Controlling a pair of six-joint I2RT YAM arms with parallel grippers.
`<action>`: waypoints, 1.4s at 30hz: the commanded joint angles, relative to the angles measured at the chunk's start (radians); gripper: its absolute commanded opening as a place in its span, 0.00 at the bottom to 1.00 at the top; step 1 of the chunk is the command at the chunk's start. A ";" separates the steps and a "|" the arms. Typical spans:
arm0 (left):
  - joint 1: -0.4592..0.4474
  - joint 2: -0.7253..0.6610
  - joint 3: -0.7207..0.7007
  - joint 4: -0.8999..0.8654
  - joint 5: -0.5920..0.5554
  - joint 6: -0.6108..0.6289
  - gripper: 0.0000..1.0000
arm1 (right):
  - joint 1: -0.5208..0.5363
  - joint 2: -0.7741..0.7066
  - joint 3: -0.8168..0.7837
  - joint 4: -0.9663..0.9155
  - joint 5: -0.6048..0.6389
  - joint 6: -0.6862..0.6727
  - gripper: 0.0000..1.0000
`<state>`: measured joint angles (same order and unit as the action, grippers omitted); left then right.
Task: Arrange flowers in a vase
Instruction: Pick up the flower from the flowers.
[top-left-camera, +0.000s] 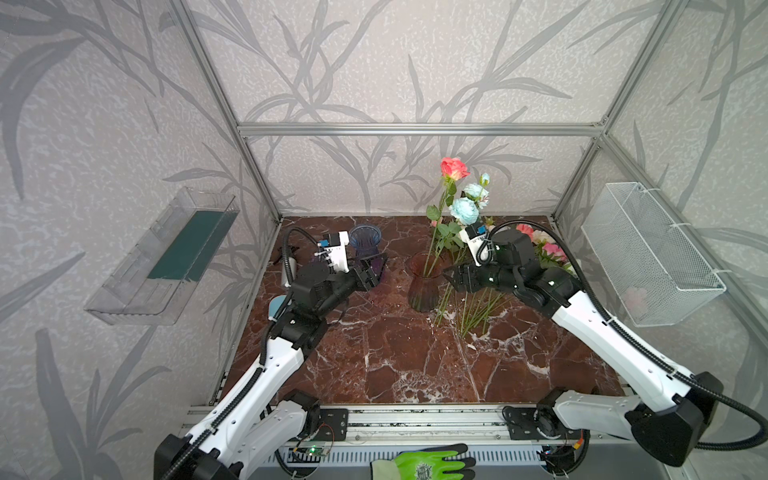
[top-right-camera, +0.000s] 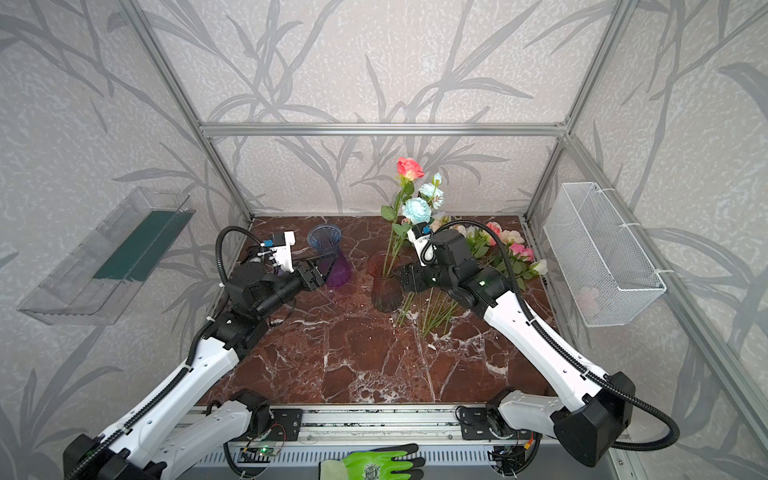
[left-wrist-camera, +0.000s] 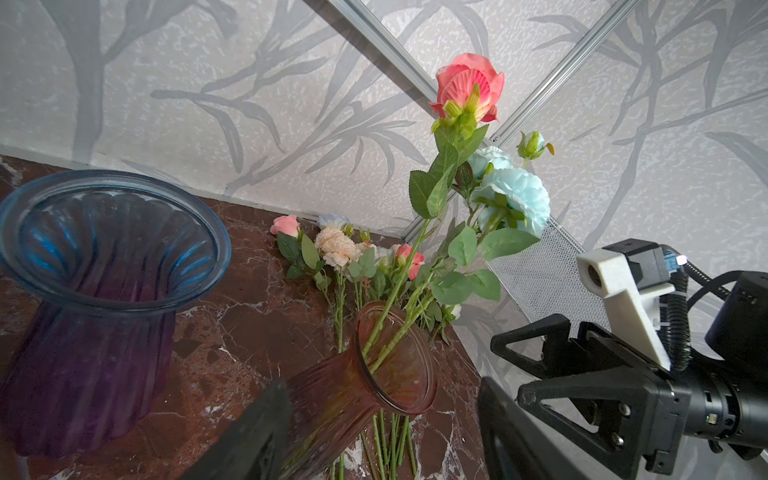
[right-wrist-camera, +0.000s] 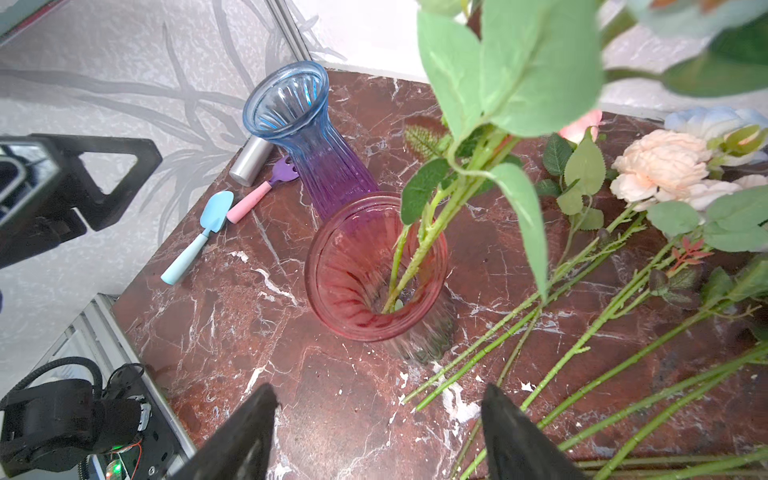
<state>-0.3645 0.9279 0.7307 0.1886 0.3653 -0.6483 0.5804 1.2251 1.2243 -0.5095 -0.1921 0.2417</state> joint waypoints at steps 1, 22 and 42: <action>0.000 0.000 0.038 0.023 0.018 0.006 0.73 | -0.034 -0.034 -0.041 -0.036 -0.005 0.003 0.75; -0.171 0.117 0.126 -0.080 0.174 0.079 0.67 | -0.473 0.285 -0.253 0.384 -0.246 0.267 0.20; -0.171 0.082 0.110 -0.075 0.119 0.073 0.67 | -0.382 0.729 0.104 0.240 -0.223 0.192 0.28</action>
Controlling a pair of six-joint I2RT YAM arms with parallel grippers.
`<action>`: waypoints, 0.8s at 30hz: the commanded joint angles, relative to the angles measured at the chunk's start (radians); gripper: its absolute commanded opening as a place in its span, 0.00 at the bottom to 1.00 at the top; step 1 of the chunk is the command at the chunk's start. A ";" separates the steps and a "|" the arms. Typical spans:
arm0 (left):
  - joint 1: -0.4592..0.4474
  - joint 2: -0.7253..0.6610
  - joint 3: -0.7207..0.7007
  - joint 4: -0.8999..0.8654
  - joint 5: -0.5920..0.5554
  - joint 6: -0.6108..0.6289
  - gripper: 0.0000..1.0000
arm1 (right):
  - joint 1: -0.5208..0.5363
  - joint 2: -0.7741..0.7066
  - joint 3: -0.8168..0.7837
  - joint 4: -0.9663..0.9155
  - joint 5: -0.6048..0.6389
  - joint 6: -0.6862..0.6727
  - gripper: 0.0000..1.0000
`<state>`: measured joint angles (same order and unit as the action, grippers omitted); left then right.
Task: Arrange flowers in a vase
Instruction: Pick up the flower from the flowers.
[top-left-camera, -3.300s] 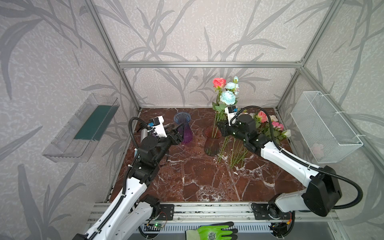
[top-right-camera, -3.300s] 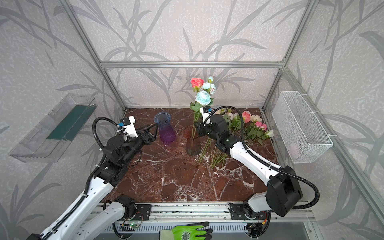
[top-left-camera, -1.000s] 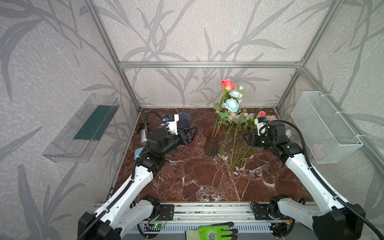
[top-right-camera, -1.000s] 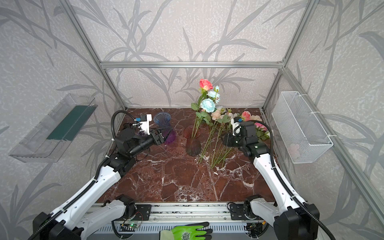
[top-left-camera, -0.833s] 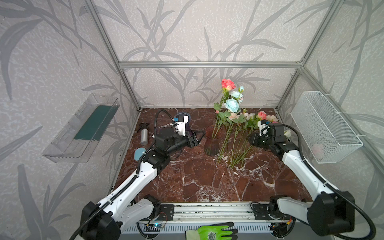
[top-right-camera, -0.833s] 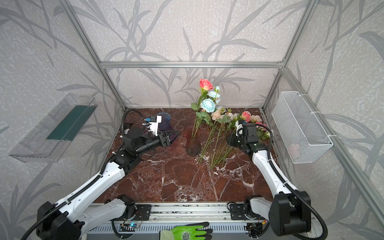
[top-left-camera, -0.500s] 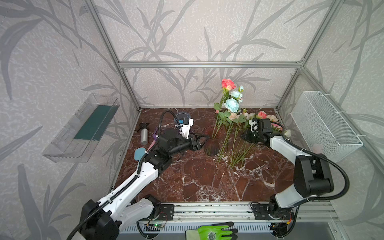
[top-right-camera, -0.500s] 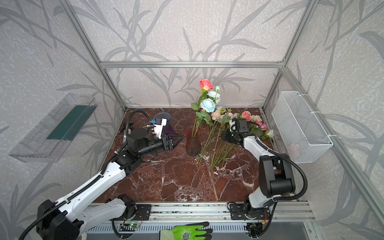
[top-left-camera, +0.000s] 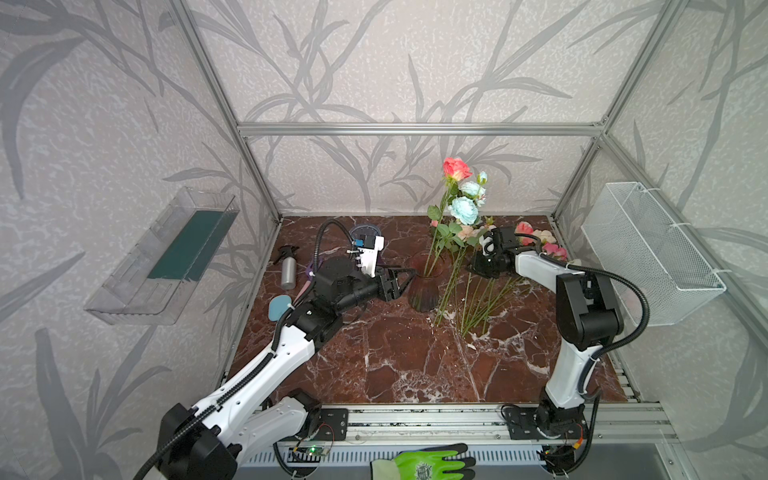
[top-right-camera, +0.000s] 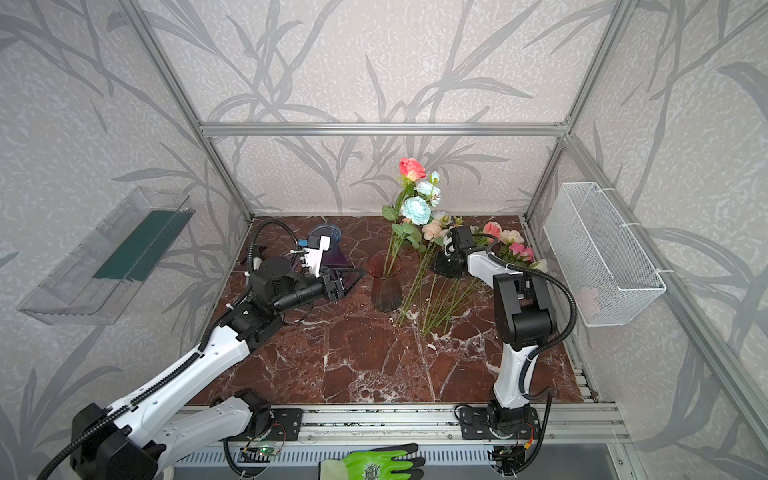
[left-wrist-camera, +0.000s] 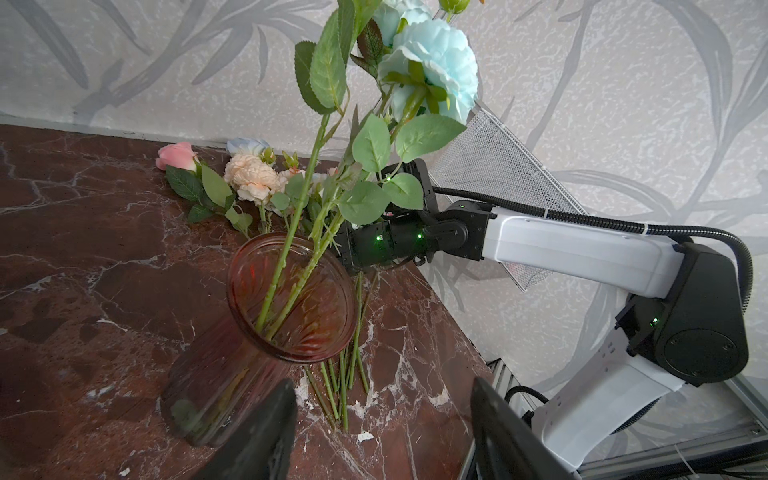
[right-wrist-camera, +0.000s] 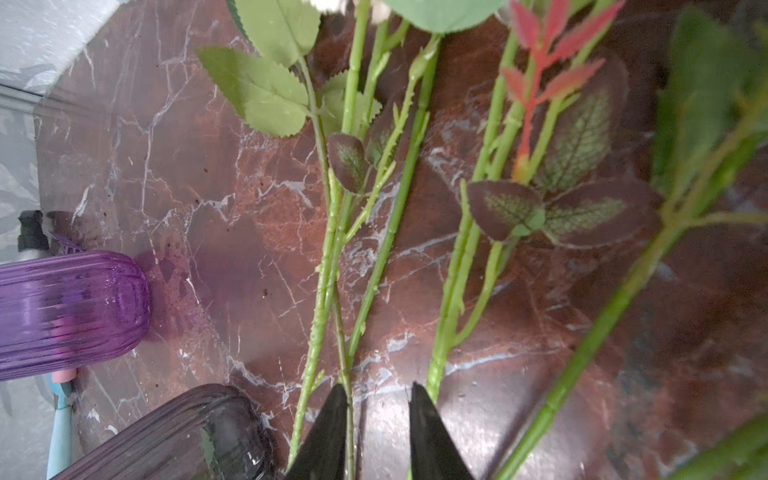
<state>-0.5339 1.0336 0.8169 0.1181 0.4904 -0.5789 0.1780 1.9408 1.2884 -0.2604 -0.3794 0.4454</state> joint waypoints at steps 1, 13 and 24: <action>-0.001 -0.024 0.023 -0.003 -0.004 0.004 0.67 | 0.035 0.017 0.047 -0.001 -0.040 -0.010 0.28; -0.001 -0.030 0.021 -0.002 -0.004 0.006 0.67 | 0.057 0.125 0.104 0.033 -0.002 0.101 0.41; -0.001 -0.035 0.023 -0.006 -0.010 0.010 0.67 | 0.053 0.185 0.163 0.030 -0.010 0.107 0.24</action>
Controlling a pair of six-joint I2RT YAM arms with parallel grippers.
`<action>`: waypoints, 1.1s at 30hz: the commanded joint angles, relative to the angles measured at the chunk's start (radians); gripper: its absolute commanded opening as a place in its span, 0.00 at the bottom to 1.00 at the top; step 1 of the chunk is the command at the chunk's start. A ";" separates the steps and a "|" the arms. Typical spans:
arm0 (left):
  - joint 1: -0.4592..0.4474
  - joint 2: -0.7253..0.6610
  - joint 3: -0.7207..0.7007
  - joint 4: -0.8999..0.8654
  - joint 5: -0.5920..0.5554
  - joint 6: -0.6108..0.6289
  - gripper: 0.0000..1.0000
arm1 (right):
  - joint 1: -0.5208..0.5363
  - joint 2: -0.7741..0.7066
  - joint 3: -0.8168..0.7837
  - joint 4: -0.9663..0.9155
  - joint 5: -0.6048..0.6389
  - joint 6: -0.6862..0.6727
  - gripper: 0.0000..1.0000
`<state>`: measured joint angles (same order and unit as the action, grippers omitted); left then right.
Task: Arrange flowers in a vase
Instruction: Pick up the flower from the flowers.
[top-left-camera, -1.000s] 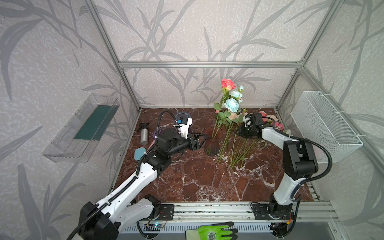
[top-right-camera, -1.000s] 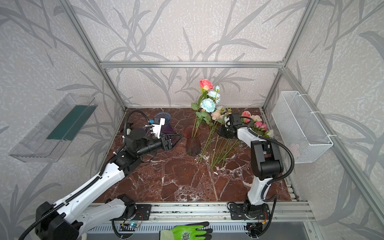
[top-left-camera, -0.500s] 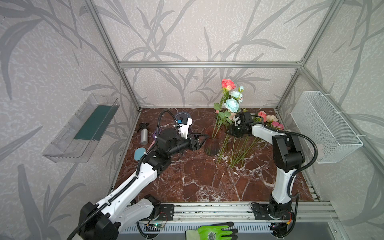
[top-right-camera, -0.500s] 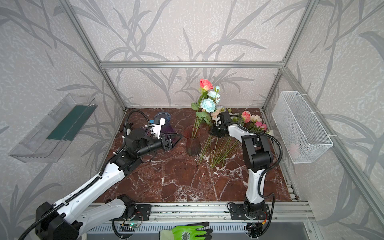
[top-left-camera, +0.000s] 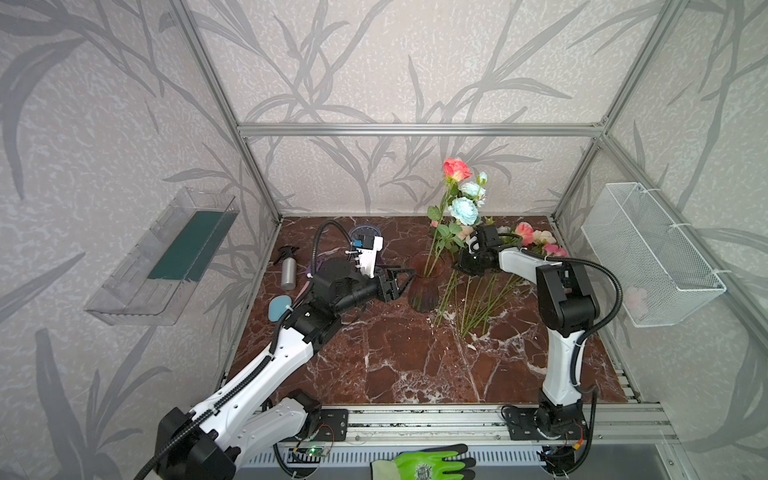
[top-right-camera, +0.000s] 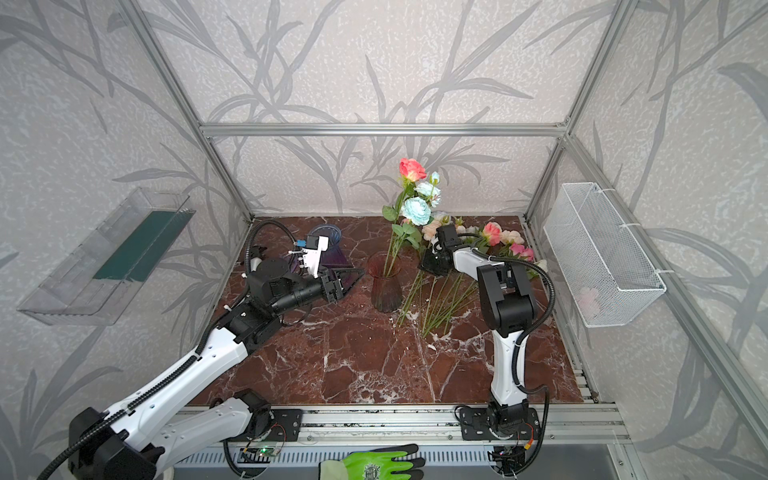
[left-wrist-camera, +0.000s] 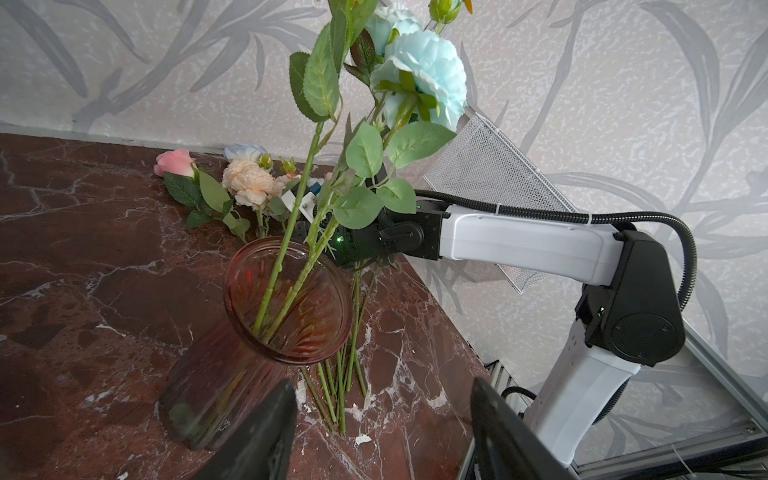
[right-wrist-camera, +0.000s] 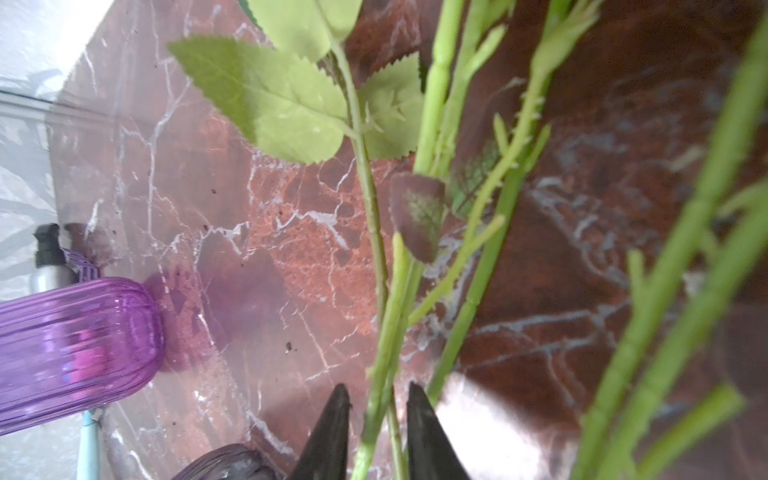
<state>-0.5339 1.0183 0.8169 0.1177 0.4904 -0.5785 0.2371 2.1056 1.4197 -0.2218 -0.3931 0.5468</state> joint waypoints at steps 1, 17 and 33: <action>-0.001 -0.020 0.022 -0.007 -0.010 0.010 0.67 | -0.005 0.024 0.037 -0.012 0.003 0.004 0.24; -0.001 -0.031 0.022 0.003 0.004 -0.001 0.67 | -0.021 -0.286 -0.159 0.129 0.008 0.053 0.05; -0.001 -0.027 0.025 -0.017 -0.014 0.043 0.68 | -0.117 -0.791 -0.479 0.241 0.002 0.048 0.04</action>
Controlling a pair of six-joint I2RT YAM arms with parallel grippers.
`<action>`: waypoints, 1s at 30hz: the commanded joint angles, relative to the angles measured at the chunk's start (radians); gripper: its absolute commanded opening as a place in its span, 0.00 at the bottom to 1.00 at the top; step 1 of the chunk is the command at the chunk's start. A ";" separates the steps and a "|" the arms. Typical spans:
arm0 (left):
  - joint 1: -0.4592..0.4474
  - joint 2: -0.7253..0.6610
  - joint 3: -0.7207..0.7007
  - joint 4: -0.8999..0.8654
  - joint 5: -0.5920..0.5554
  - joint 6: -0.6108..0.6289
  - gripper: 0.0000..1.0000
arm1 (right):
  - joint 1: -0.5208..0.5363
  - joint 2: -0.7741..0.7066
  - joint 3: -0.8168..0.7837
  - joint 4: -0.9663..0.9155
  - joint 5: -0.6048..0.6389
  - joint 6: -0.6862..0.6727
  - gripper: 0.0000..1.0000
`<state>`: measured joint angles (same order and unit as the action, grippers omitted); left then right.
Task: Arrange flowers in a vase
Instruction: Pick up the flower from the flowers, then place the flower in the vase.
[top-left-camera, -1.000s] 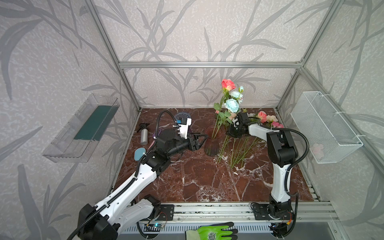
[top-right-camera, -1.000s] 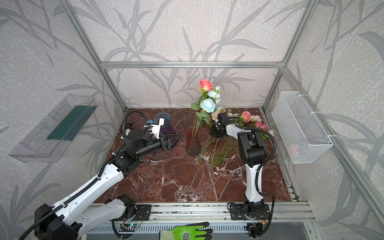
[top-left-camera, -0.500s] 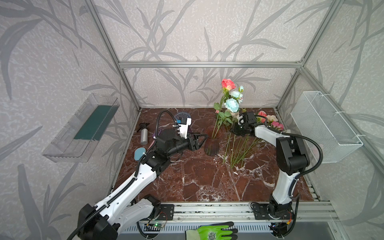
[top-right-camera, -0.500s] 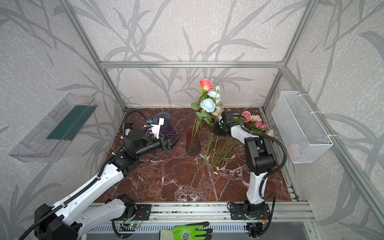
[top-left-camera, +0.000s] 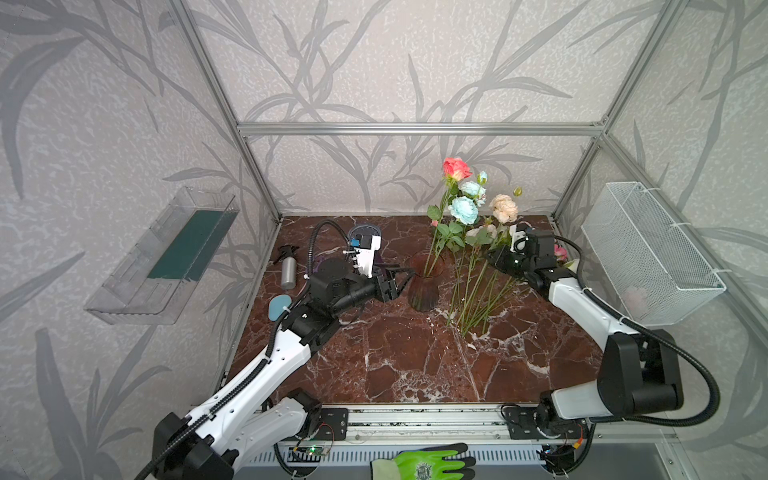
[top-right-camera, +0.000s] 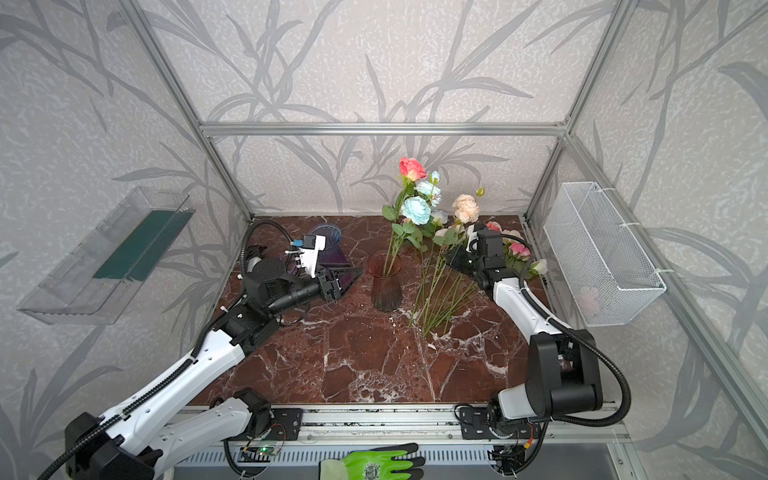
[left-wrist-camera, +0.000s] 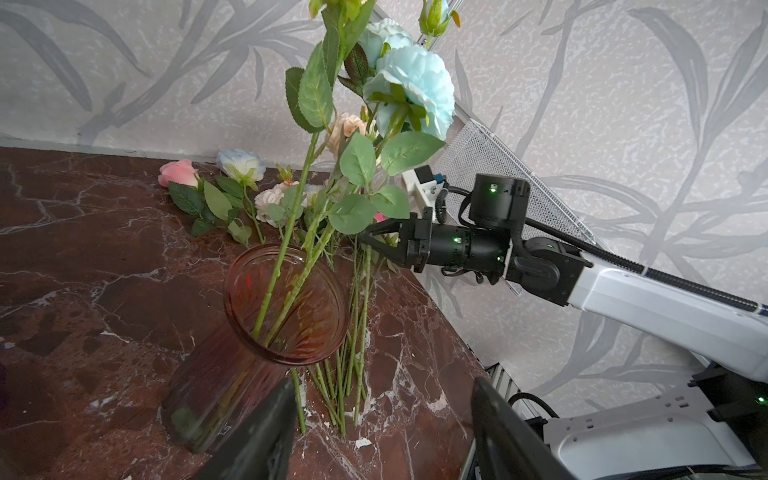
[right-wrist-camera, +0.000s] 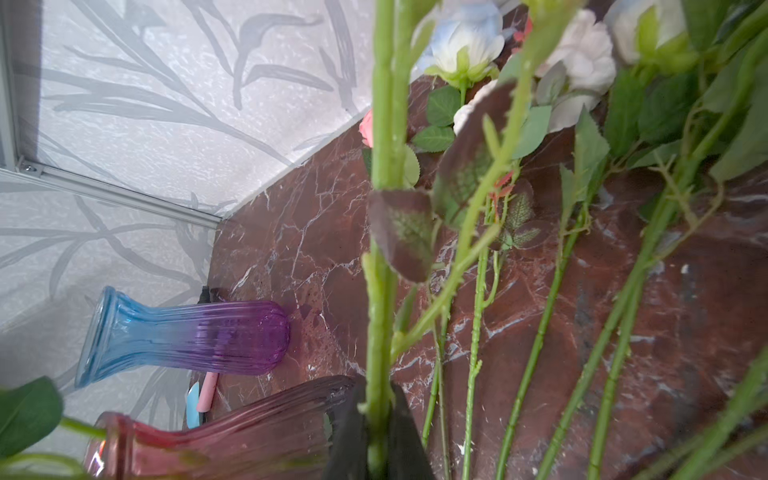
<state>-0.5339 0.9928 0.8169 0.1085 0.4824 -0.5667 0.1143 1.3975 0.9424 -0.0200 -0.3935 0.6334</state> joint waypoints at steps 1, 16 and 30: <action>-0.001 0.001 0.025 -0.008 -0.004 0.033 0.68 | 0.006 -0.117 -0.009 0.031 0.010 -0.049 0.04; 0.006 -0.089 -0.001 -0.029 -0.166 0.115 0.69 | 0.082 -0.440 0.122 0.002 0.082 -0.163 0.03; 0.254 -0.235 -0.069 -0.022 -0.464 -0.015 0.72 | 0.501 -0.150 0.519 0.037 0.293 -0.498 0.02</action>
<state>-0.2966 0.7624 0.7670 0.0647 0.0525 -0.5343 0.6037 1.1797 1.4208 -0.0063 -0.1570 0.2180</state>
